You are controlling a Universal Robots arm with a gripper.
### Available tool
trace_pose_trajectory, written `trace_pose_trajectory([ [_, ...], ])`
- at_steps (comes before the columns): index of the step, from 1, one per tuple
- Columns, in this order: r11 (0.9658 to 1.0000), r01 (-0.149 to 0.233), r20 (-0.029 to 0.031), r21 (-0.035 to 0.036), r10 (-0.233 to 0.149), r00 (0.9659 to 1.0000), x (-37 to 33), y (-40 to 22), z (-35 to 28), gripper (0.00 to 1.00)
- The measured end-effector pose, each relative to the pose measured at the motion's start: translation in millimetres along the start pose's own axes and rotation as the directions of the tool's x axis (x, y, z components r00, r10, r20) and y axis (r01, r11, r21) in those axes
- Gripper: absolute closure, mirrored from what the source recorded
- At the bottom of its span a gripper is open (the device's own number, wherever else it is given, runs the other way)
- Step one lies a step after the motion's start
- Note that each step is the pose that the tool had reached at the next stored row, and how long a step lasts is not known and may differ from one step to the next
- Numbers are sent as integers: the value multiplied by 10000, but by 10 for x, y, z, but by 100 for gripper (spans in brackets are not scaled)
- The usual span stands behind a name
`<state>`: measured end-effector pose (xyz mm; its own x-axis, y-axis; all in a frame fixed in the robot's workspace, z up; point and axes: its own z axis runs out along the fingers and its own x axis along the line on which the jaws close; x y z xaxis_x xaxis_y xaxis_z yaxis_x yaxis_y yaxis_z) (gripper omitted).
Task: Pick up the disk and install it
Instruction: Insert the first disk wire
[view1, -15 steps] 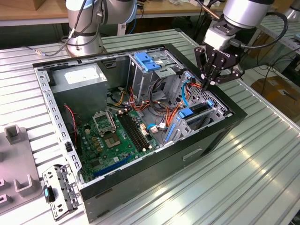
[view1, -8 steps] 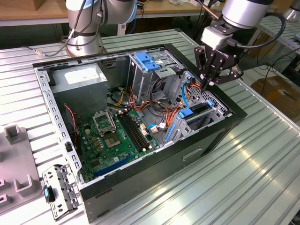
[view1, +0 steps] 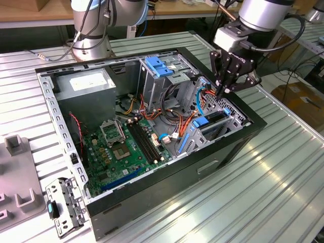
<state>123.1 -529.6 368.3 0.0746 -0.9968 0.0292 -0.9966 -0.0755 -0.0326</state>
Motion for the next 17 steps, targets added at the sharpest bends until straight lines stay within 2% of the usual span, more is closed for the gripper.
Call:
trace_pose_trajectory([
  [3,10000,-4,33,2,4,10000,24,16,3,84],
  [7,10000,-4,47,4,4,10000,113,75,17,84],
  [9,10000,-7,130,10,7,9999,135,101,22,84],
  [10,10000,-15,202,15,14,9998,147,113,26,84],
  [11,10000,-44,215,15,44,9998,149,114,35,84],
  [14,9994,-334,201,6,334,9992,154,118,70,84],
  [17,9992,-391,207,2,390,9990,166,140,78,84],
])
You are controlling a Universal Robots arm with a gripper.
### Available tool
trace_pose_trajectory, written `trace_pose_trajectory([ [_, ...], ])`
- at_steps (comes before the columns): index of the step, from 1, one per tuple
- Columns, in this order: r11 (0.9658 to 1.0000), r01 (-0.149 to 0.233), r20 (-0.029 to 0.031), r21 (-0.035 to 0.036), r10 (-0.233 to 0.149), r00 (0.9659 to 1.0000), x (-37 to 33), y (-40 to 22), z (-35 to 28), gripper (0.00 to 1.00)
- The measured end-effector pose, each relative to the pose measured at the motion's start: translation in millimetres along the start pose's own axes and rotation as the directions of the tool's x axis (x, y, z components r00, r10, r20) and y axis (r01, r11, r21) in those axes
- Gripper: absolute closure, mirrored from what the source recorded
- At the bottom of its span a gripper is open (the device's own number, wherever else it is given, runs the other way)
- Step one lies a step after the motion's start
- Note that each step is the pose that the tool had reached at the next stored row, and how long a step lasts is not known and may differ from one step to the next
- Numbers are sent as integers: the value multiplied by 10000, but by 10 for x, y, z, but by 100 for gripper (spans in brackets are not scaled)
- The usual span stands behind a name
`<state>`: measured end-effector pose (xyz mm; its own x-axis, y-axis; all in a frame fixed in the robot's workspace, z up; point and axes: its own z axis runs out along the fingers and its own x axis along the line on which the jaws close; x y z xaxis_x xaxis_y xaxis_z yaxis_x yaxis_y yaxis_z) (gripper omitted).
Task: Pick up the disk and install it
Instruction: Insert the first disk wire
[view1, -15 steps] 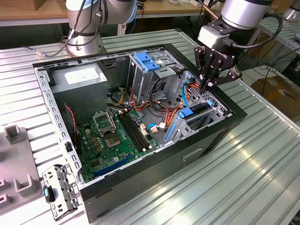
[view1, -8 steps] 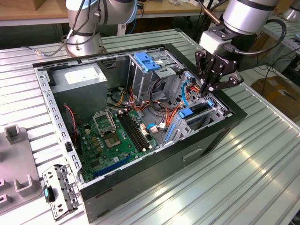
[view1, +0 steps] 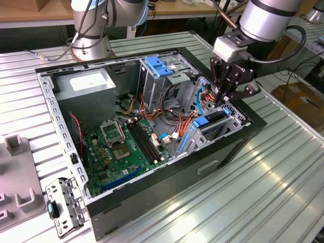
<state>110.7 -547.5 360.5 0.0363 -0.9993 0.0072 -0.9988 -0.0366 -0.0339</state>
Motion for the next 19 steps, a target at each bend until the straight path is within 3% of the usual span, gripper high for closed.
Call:
trace_pose_trajectory([
  [6,10000,0,6,0,0,10000,81,55,7,84],
  [19,9996,-268,-5,-1,268,9996,90,75,65,84],
])
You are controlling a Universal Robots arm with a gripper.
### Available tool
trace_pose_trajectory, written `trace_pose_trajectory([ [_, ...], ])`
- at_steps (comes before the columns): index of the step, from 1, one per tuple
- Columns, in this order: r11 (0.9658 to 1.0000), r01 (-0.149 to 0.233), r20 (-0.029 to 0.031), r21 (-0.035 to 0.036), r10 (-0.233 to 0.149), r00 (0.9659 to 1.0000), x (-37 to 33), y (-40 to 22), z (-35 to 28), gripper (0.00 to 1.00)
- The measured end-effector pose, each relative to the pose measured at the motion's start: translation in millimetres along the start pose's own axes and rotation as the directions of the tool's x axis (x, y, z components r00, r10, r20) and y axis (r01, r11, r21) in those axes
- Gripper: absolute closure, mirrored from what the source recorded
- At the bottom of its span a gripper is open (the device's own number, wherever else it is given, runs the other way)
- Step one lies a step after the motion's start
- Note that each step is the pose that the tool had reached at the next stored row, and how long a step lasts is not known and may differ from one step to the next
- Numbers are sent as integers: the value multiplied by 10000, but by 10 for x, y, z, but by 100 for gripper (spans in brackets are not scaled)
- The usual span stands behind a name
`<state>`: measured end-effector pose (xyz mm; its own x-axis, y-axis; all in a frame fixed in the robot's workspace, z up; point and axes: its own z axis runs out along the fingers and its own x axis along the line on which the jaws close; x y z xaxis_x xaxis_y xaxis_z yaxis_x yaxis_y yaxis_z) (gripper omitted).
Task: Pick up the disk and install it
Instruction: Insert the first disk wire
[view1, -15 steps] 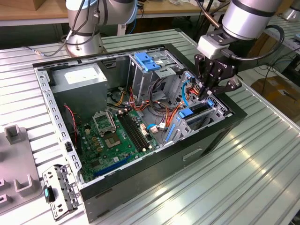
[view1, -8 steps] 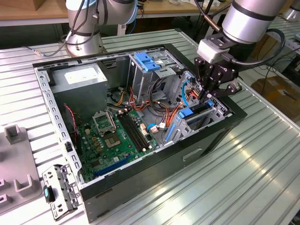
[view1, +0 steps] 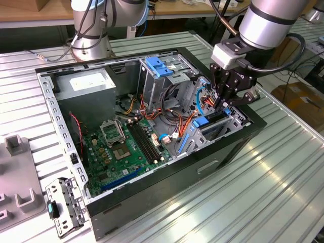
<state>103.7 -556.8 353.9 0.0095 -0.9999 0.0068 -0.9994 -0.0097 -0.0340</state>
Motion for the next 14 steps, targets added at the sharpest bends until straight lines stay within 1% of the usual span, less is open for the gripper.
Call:
trace_pose_trajectory([
  [4,10000,1,2,0,-1,10000,0,-12,18,84],
  [7,10000,2,0,-23,-2,10000,-1,-17,32,84],
  [11,10000,1,-2,-29,-1,10000,-1,-16,52,84],
  [14,10000,1,0,-50,-1,10000,-1,-15,83,84],
])
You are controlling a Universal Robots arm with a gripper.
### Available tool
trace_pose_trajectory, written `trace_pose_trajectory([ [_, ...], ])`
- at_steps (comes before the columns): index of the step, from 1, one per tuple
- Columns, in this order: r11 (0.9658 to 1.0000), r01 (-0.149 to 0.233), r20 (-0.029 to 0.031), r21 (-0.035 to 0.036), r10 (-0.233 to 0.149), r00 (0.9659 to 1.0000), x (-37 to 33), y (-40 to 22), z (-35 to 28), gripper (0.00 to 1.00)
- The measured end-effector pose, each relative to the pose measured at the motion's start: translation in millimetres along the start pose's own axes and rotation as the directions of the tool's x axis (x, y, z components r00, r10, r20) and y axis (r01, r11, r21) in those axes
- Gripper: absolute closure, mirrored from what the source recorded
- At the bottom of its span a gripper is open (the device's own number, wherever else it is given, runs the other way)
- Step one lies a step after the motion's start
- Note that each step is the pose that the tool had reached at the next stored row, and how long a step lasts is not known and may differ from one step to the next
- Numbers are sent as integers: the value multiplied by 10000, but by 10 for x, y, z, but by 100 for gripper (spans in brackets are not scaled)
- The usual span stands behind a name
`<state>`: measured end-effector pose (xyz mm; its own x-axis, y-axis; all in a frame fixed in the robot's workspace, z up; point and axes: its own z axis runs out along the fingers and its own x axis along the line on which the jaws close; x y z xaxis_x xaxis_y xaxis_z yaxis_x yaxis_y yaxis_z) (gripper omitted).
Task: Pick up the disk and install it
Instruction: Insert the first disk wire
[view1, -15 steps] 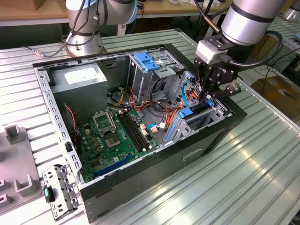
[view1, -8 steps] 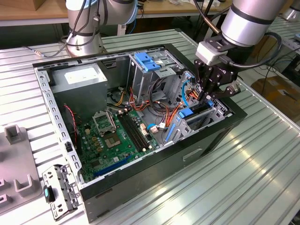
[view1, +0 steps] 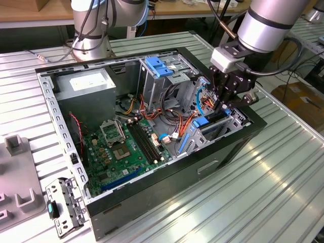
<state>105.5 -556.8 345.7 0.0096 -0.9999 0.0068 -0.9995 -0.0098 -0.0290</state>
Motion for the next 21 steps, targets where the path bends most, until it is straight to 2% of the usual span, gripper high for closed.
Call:
trace_pose_trajectory([
  [10,10000,-1,6,-37,1,10000,0,1,22,84],
  [11,10000,0,-3,-38,0,10000,0,0,13,83],
  [12,10000,1,-19,-38,-1,10000,0,-1,-25,76],
  [16,10000,2,-22,-36,-2,10000,0,-4,-133,76],
  [20,10000,2,-20,-35,-2,10000,1,-4,-146,78],
  [21,10000,2,-22,-36,-2,10000,1,-5,-148,84],
])
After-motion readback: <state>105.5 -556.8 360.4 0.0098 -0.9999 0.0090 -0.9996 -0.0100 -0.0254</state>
